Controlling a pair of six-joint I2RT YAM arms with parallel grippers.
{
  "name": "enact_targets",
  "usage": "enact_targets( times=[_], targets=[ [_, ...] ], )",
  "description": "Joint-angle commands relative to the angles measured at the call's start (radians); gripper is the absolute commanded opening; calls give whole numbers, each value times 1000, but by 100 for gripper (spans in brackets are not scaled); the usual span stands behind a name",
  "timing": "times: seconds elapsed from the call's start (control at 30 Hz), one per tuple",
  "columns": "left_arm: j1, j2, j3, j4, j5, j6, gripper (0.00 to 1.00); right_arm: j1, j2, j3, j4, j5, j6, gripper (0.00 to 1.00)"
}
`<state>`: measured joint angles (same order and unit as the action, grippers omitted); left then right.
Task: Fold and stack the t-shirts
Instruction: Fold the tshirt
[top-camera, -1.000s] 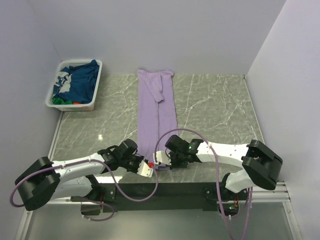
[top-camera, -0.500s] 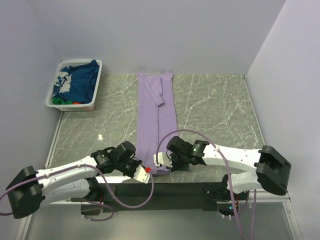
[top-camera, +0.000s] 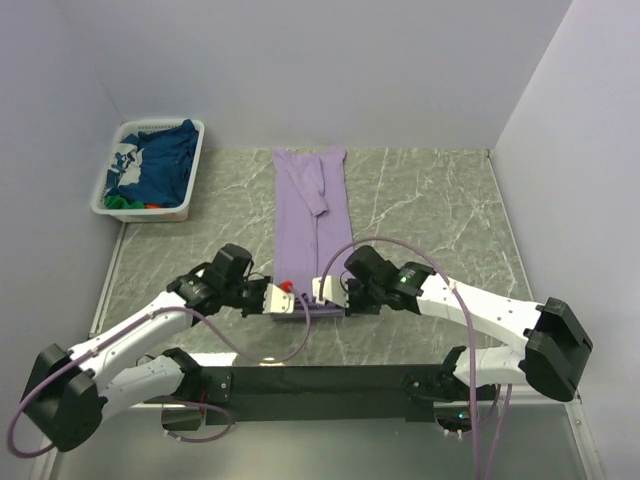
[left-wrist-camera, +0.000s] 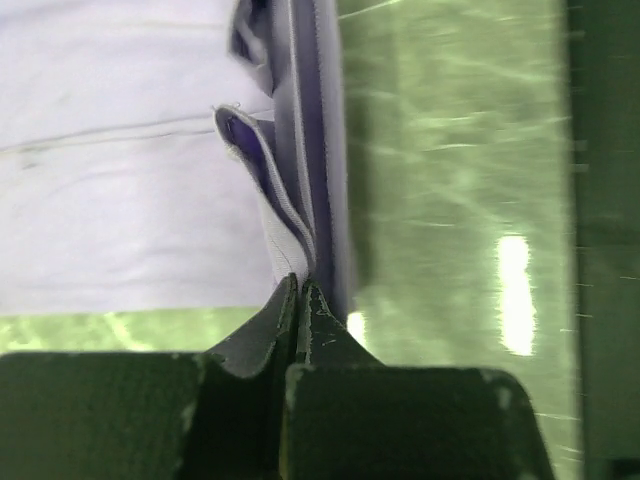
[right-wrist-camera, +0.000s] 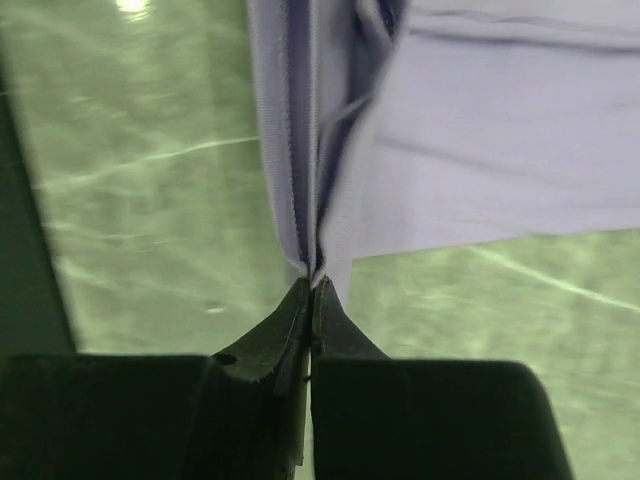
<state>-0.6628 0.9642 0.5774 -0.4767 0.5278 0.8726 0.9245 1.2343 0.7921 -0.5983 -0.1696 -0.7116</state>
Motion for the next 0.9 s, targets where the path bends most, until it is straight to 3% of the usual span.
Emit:
enact_targets(
  times=[0.0,0.33,0.87],
  targets=[
    [61,71,58,74,20,112,1,-52,40,76,51,36,-104,0],
    [225,318,133,309,73,293,1,-228,229,196,157,9,-290,0],
    [384,729,464,406,152,385,1,-381,574,538,203,-25,-377,0]
  ],
)
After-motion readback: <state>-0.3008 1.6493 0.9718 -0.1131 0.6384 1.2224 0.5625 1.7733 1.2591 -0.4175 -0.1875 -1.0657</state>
